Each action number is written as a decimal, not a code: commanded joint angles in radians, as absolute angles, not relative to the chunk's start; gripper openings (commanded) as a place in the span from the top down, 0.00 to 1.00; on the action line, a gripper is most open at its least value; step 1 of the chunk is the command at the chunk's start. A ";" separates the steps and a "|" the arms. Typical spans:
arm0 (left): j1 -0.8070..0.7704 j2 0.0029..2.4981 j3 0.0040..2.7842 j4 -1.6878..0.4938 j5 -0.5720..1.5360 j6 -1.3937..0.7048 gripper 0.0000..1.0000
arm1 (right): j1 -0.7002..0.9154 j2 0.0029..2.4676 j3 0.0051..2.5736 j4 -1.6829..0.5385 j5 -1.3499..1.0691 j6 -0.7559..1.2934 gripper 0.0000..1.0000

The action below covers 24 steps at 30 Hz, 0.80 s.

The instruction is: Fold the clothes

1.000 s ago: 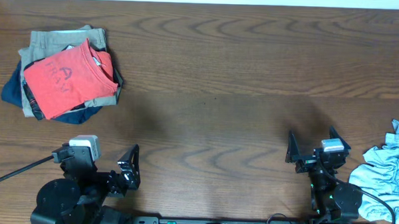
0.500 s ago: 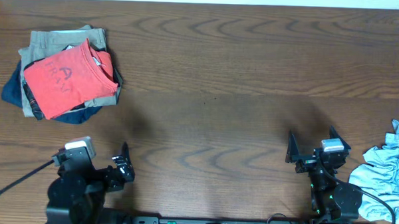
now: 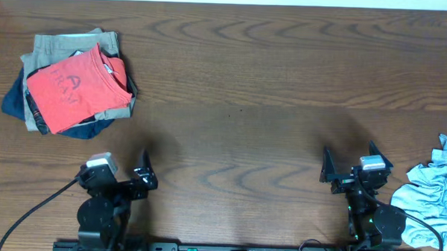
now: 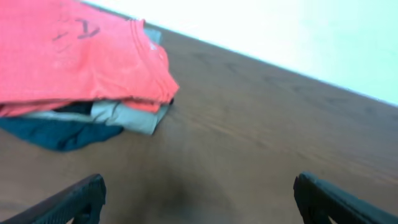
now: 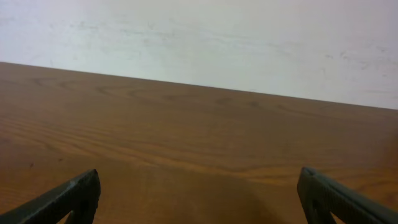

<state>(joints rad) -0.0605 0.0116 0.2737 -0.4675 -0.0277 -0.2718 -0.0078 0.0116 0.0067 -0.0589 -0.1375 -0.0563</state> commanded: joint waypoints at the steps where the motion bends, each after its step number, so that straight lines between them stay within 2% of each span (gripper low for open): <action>1: -0.055 0.002 0.224 -0.360 -0.039 -0.259 0.02 | 0.011 0.005 0.006 -0.063 -0.132 -0.068 0.01; 8: -0.055 0.002 0.055 0.073 -0.039 -0.178 0.02 | 0.011 0.005 0.006 -0.063 -0.132 -0.068 0.01; 11: -0.056 0.002 0.003 0.183 -0.039 -0.131 0.02 | 0.011 0.005 0.006 -0.063 -0.132 -0.068 0.01; 15: -0.055 0.002 0.004 0.134 -0.038 -0.054 0.02 | 0.011 0.005 0.006 -0.063 -0.132 -0.068 0.01; 20: -0.055 0.002 0.004 -0.071 -0.035 -0.073 0.02 | 0.011 0.005 0.006 -0.063 -0.132 -0.068 0.01; 24: -0.055 0.002 0.004 -0.073 -0.009 -0.076 0.02 | 0.011 0.005 0.006 -0.063 -0.132 -0.068 0.01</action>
